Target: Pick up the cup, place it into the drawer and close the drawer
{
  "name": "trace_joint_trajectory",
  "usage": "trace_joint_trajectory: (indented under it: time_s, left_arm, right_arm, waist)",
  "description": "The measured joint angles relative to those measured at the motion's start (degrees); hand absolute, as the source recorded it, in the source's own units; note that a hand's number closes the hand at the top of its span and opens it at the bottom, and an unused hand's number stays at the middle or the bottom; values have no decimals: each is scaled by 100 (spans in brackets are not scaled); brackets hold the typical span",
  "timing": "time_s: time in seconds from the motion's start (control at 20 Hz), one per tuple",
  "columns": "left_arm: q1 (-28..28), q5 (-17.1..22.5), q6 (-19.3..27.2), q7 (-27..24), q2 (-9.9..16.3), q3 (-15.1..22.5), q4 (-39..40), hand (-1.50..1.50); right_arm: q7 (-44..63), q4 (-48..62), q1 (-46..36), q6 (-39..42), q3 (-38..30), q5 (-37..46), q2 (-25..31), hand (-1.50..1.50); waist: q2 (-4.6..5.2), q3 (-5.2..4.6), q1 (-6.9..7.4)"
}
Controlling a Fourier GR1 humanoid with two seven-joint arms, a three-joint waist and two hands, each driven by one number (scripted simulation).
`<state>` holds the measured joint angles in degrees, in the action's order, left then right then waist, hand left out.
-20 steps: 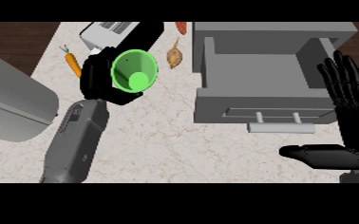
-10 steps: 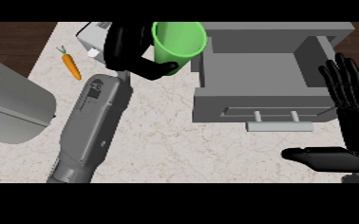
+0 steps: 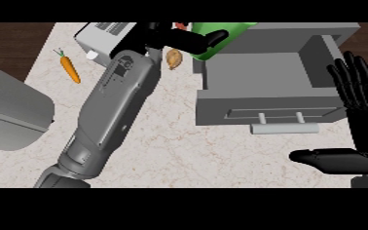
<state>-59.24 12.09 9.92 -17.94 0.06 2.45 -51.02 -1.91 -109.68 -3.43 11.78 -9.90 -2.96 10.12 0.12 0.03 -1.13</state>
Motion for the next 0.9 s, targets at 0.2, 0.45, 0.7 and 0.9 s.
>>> trace_joint_trajectory:
  time_s: [0.2, 0.45, 0.7, 0.9]
  left_arm:
    - [-483, 361, 317, 60, -4, 246, 604, 150]
    - [-987, 914, 692, 7, -5, 699, 1367, 150]
    - [-1068, 1427, 840, -255, -6, 1306, 1830, 150]
    - [-1156, 1730, 1012, -267, -6, 1761, 2094, 150]
  right_arm:
    - [-24, 107, -125, -6, 32, 30, -17, -150]
    - [-24, 77, -106, 20, 74, 47, -31, -150]
    - [-131, 94, -50, 132, -23, -54, 30, -150]
    - [-83, 94, -82, 170, -32, -65, 70, -150]
  waist:
    - [12, -1, -41]
    - [30, 1, -131]
    - [38, 1, -181]
    - [44, 2, -209]
